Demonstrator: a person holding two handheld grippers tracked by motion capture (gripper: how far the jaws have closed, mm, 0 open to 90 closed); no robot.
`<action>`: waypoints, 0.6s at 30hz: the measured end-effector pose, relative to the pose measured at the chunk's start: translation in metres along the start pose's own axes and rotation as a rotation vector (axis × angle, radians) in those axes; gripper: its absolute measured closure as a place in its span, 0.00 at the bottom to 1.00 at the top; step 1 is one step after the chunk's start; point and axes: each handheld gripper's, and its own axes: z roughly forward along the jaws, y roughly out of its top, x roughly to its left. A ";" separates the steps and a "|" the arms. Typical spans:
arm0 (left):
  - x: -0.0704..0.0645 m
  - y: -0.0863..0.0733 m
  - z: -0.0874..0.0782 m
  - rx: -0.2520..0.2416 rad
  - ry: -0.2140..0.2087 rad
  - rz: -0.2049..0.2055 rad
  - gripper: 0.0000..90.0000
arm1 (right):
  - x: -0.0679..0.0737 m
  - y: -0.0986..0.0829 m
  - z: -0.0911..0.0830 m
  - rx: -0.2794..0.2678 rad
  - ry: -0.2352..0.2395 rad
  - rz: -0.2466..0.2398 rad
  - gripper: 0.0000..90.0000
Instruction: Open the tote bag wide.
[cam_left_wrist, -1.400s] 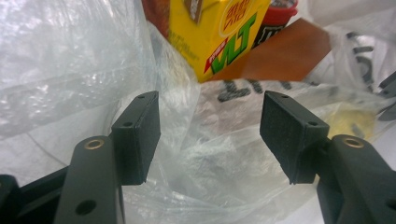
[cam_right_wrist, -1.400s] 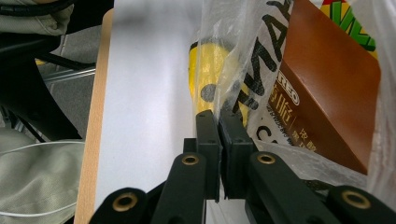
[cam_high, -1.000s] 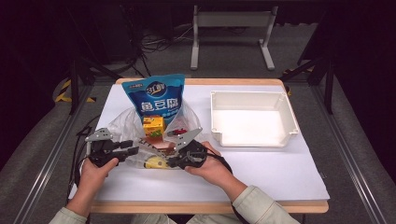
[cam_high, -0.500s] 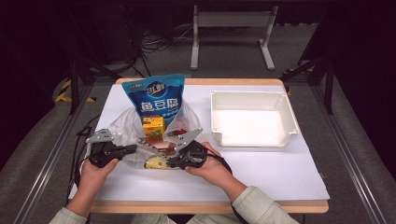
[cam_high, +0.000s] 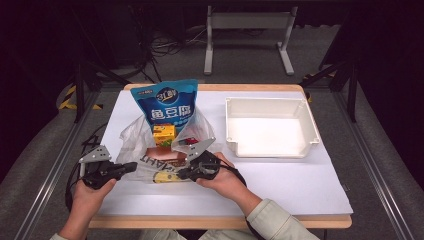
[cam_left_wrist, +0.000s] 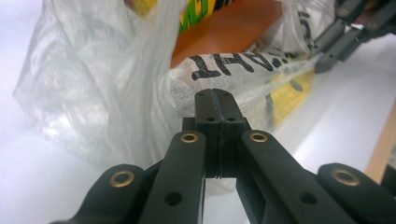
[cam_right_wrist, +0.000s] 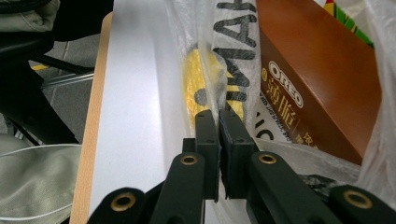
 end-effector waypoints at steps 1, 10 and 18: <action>-0.001 -0.002 -0.001 0.004 0.001 -0.004 1.00 | 0.000 0.000 0.001 0.002 0.001 -0.001 0.96; 0.004 -0.012 0.005 0.071 -0.004 -0.057 1.00 | -0.002 -0.002 0.008 0.011 0.002 0.000 0.97; 0.011 -0.011 0.027 0.132 -0.028 -0.076 1.00 | -0.008 -0.010 0.008 0.026 -0.019 0.022 0.97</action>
